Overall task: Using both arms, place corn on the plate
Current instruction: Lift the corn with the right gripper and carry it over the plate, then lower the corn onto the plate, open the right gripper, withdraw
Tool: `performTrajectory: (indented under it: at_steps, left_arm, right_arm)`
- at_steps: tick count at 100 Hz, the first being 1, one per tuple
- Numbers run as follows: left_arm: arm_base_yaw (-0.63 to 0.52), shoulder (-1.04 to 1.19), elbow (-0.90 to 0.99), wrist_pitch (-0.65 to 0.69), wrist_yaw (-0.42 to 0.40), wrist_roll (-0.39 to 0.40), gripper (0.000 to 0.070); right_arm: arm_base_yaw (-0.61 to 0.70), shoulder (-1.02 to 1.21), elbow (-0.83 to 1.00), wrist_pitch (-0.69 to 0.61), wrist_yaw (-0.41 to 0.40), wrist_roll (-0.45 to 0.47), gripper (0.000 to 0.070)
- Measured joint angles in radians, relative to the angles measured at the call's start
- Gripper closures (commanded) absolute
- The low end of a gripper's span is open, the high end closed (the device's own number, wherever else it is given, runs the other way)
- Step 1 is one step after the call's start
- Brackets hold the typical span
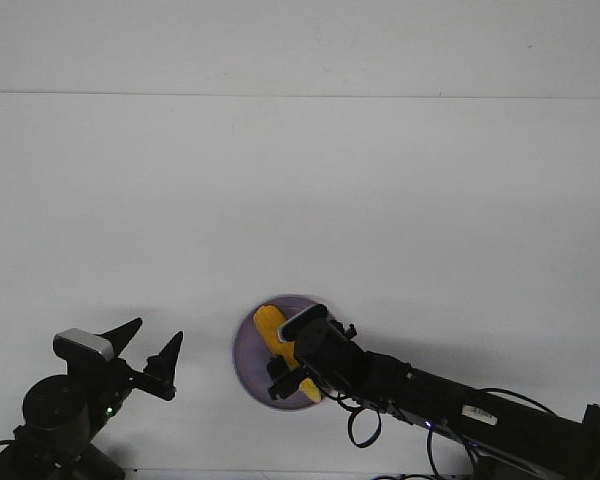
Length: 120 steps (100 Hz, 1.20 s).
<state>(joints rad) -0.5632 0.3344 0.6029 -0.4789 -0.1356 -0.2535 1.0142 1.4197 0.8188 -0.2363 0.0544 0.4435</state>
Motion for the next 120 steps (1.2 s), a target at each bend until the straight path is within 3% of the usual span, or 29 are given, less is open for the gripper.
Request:
performTrajectory:
  at_steps: [20, 42, 58, 70, 72, 76, 78, 82, 83, 120]
  left_arm:
    - [0.0, 0.0, 0.0, 0.0, 0.0, 0.0, 0.0196]
    - [0.0, 0.0, 0.0, 0.0, 0.0, 0.0, 0.0197]
    - [0.0, 0.0, 0.0, 0.0, 0.0, 0.0, 0.0197]
    - [0.0, 0.0, 0.0, 0.001, 0.0, 0.0, 0.0206]
    - [0.0, 0.0, 0.0, 0.002, 0.0, 0.0, 0.022]
    - [0.0, 0.0, 0.0, 0.005, 0.0, 0.0, 0.0323]
    - [0.0, 0.0, 0.0, 0.007, 0.0, 0.0, 0.0411]
    - [0.0, 0.0, 0.0, 0.009, 0.0, 0.002, 0.064]
    - [0.0, 0.0, 0.0, 0.009, 0.0, 0.002, 0.0699]
    - [0.0, 0.0, 0.0, 0.027, 0.0, 0.012, 0.0685]
  right_arm:
    - [0.0, -0.131, 0.061, -0.123, 0.115, -0.044, 0.0206]
    - [0.0, -0.439, 0.203, -0.177, 0.38, -0.194, 0.0206]
    - [0.0, -0.635, 0.196, -0.347, 0.6, -0.238, 0.0207]
    - [0.0, -0.747, 0.162, -0.447, 0.643, -0.237, 0.0236]
    - [0.0, -0.765, 0.154, -0.462, 0.645, -0.237, 0.0254]
    - [0.0, -0.8, 0.136, -0.486, 0.649, -0.235, 0.0381]
    - [0.0, -0.809, 0.131, -0.492, 0.649, -0.235, 0.0452]
    - [0.0, -0.828, 0.119, -0.501, 0.649, -0.233, 0.07]
    - [0.0, -0.832, 0.116, -0.505, 0.649, -0.233, 0.07]
    - [0.0, -0.846, 0.093, -0.523, 0.649, -0.233, 0.0684]
